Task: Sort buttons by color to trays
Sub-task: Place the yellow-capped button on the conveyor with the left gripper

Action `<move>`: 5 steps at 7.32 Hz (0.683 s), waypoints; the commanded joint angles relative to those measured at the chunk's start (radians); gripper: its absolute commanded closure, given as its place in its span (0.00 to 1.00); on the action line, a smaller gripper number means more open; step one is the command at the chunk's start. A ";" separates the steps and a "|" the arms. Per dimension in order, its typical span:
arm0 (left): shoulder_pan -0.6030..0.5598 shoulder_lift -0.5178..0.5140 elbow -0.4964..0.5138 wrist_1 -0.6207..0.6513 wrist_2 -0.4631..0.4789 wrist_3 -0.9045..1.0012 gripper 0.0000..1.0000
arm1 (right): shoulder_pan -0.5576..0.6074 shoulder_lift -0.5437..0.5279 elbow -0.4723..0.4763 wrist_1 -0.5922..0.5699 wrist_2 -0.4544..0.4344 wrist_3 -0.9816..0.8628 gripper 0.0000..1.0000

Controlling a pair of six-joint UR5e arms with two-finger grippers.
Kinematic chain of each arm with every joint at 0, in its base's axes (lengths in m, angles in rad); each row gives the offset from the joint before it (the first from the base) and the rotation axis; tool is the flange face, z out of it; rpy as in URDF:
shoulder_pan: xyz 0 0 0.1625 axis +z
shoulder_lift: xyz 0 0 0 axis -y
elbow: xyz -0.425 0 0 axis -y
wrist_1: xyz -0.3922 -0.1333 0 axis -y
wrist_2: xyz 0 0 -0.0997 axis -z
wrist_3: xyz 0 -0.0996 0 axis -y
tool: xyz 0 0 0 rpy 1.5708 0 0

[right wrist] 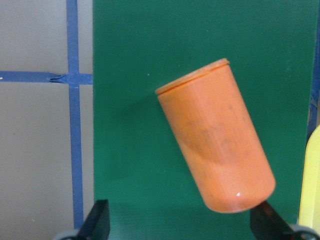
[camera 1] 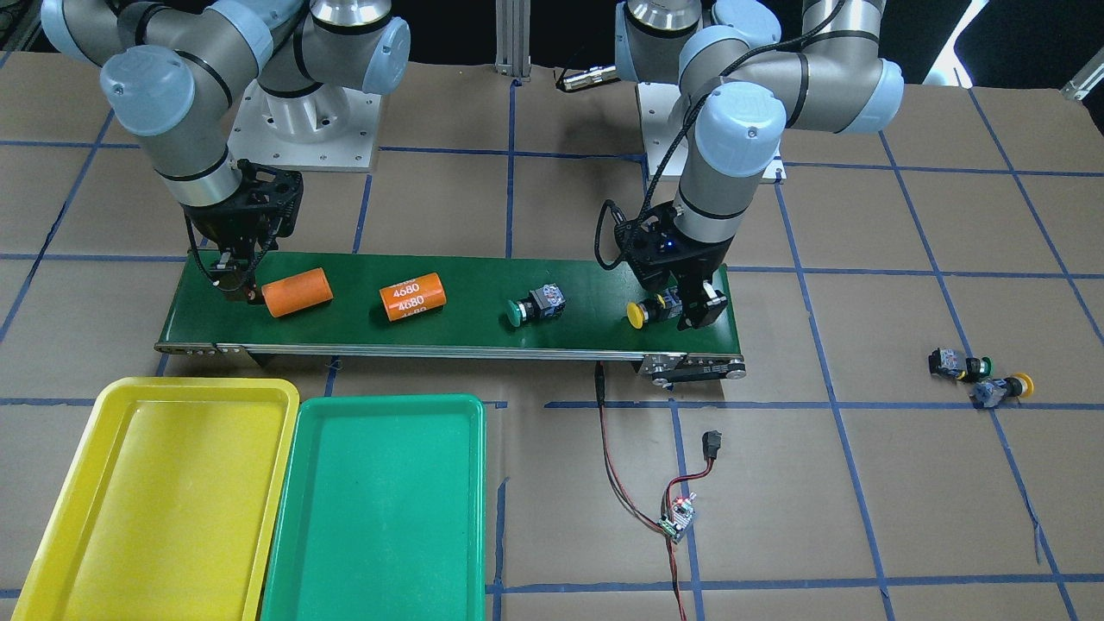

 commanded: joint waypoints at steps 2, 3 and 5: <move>0.428 -0.047 0.016 -0.007 0.005 0.007 0.00 | 0.000 0.000 0.000 0.000 0.000 0.000 0.00; 0.494 -0.095 0.078 -0.007 0.010 0.048 0.00 | 0.000 0.000 0.000 0.000 0.000 0.000 0.00; 0.584 -0.203 0.184 -0.012 0.065 0.356 0.00 | 0.000 0.000 0.000 0.000 0.000 0.000 0.00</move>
